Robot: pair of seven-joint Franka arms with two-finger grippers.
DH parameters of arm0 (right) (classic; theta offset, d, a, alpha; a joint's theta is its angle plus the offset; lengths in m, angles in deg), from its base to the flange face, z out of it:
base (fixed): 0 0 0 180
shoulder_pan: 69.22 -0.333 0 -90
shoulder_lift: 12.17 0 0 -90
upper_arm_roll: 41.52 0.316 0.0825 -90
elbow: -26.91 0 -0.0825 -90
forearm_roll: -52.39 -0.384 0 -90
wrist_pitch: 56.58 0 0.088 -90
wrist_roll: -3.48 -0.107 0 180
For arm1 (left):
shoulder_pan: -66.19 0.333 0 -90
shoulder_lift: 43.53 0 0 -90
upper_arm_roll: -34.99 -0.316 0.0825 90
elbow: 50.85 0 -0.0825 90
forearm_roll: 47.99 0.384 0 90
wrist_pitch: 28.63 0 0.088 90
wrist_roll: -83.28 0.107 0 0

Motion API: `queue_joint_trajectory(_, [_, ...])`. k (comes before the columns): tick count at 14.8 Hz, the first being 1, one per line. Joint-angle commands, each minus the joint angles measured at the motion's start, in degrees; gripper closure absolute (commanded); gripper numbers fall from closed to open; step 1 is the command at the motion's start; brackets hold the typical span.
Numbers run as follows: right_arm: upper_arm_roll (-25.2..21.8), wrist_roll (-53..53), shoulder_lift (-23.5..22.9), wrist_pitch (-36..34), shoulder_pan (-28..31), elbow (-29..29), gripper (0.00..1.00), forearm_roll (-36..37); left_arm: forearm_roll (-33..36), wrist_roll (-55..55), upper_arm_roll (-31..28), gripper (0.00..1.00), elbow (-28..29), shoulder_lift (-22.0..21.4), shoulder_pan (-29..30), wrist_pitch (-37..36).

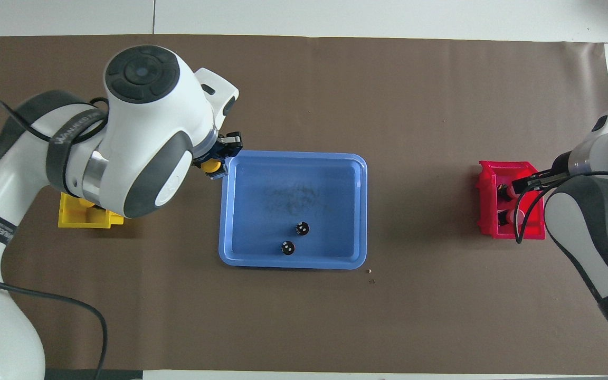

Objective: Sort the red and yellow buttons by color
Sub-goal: 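Place the yellow button in the yellow bin and open the left gripper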

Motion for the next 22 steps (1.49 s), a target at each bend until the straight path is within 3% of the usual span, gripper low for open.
queue_joint_trajectory(1, [0.54, 1.36, -0.65, -10.23, 0.4, -9.8, 0.21, -1.13, 1.29, 10.26, 0.4, 0.99, 0.47, -2.23, 6.47, -3.91])
queue_joint_trajectory(3, [0.63, 1.09, 0.06, -16.3, 0.31, -14.73, 0.01, -1.13, 1.64, 20.45, 0.22, 0.99, 0.82, -3.02, 12.53, -4.0])
queue_joint_trajectory(7, [0.63, -1.89, 0.32, -28.7, 0.49, -27.12, 0.0, -1.22, 3.22, 35.59, 0.22, 0.99, 2.48, -3.29, 21.6, -0.86])
queue_joint_trajectory(10, [0.63, -2.6, 0.32, -33.27, 0.66, -30.99, 0.0, -0.35, 3.22, 39.21, 0.22, 0.99, 10.29, -5.83, 25.03, 8.1])
queue_joint_trajectory(13, [0.19, -2.69, -0.2, -35.04, 1.28, -32.58, 0.0, -0.43, 3.22, 39.74, 0.22, 0.99, 19.78, -6.89, 25.75, 20.05])
queue_joint_trajectory(15, [-0.16, -2.69, -0.12, -35.57, 1.63, -32.77, 0.0, -0.08, 3.22, 39.74, 0.22, 0.99, 21.73, -6.89, 26.18, 21.49])
queue_joint_trajectory(19, [-3.06, -6.37, 0.5, -35.4, -3.63, -32.77, 0.0, 0.54, 3.22, 40.27, 0.22, 0.99, 25.69, -7.86, 26.19, 22.62])
queue_joint_trajectory(22, [-3.15, -6.38, 0.41, -35.66, -3.38, -32.68, 0.0, 0.54, 3.22, 40.18, 0.22, 0.99, 27.62, -6.37, 26.01, 27.71])
